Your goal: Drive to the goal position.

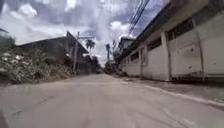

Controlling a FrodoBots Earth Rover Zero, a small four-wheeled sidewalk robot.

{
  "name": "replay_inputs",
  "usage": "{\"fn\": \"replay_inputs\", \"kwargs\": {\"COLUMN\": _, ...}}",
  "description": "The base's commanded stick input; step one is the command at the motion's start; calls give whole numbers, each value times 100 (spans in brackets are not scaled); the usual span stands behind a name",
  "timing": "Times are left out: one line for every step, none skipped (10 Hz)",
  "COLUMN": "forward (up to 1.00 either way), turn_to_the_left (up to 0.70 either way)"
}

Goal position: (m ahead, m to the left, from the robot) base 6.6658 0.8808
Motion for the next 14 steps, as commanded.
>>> {"fn": "replay_inputs", "kwargs": {"forward": 50, "turn_to_the_left": 0}}
{"fn": "replay_inputs", "kwargs": {"forward": 50, "turn_to_the_left": 0}}
{"fn": "replay_inputs", "kwargs": {"forward": 50, "turn_to_the_left": 0}}
{"fn": "replay_inputs", "kwargs": {"forward": 50, "turn_to_the_left": 0}}
{"fn": "replay_inputs", "kwargs": {"forward": 50, "turn_to_the_left": 0}}
{"fn": "replay_inputs", "kwargs": {"forward": 50, "turn_to_the_left": 0}}
{"fn": "replay_inputs", "kwargs": {"forward": 50, "turn_to_the_left": 0}}
{"fn": "replay_inputs", "kwargs": {"forward": 50, "turn_to_the_left": 0}}
{"fn": "replay_inputs", "kwargs": {"forward": 50, "turn_to_the_left": 0}}
{"fn": "replay_inputs", "kwargs": {"forward": 50, "turn_to_the_left": 0}}
{"fn": "replay_inputs", "kwargs": {"forward": 50, "turn_to_the_left": 0}}
{"fn": "replay_inputs", "kwargs": {"forward": 50, "turn_to_the_left": 0}}
{"fn": "replay_inputs", "kwargs": {"forward": 50, "turn_to_the_left": 0}}
{"fn": "replay_inputs", "kwargs": {"forward": 50, "turn_to_the_left": 0}}
